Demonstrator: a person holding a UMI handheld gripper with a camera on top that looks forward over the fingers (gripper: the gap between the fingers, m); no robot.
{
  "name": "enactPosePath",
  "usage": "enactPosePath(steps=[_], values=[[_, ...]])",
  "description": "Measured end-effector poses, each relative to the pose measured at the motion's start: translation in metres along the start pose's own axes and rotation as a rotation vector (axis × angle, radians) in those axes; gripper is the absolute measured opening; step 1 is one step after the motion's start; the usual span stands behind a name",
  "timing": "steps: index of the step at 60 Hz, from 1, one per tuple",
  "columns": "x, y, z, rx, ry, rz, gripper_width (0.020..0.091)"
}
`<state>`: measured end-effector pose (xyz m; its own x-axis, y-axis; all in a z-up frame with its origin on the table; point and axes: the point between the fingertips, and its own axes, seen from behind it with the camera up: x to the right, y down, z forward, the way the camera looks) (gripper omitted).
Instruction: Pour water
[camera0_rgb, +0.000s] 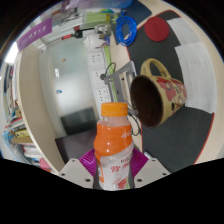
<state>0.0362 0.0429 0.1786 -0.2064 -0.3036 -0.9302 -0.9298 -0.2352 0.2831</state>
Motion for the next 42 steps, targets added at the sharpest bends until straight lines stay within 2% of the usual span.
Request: enactPosePath(steps=[9,15,22,28,30,38,42], values=[[-0.04,0.009,-0.018,-0.074,0.02,-0.478,0.0412],[-0.078,-0.009,-0.035,-0.037,0.03,-0.834,0.0414],[-0.106,-0.066,-0.053,0.12,0.117,-1.204,0.042],[-0.121,-0.126,-0.073,0.286,0.249,-1.414,0.042],[-0.115,-0.148,-0.074,0.346,0.246,-1.461,0.042],[-0.108,-0.201,-0.087,0.455,0.295,-1.525,0.0432],[-0.092,-0.227,-0.089,0.476,0.332,-1.539,0.0433]])
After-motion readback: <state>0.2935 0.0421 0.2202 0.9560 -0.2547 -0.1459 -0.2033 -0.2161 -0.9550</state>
